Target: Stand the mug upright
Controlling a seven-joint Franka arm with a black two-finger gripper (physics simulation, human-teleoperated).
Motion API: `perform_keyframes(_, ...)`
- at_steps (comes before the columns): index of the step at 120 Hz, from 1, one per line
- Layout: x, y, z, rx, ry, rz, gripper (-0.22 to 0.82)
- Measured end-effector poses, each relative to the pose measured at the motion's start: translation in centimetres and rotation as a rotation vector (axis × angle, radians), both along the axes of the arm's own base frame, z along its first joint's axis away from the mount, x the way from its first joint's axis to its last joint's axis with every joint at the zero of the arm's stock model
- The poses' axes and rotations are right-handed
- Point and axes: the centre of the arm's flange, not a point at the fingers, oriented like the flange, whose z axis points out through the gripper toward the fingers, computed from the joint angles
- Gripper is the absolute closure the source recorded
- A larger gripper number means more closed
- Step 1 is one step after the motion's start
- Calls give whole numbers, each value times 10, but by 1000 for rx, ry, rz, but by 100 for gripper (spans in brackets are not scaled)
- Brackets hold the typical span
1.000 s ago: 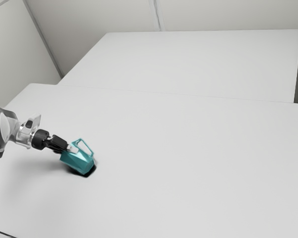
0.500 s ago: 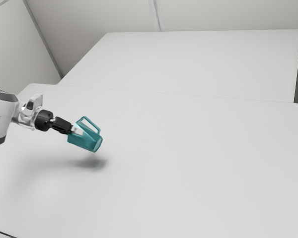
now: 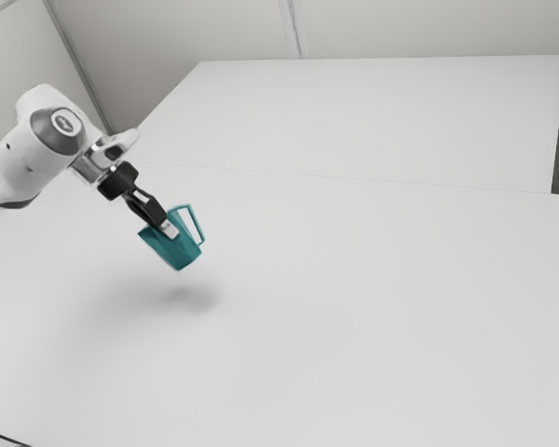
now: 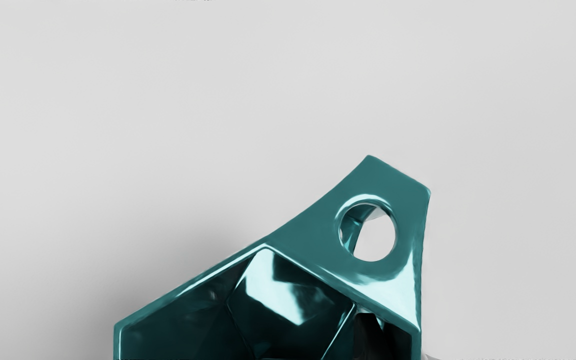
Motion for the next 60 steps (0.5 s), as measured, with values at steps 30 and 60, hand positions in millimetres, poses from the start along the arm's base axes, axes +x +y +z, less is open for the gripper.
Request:
perform_keyframes(30, 22, -29, 8, 263, -12, 25, 79)
perform_keyframes(60, 33, -35, -5, 335, -5, 130, 79)
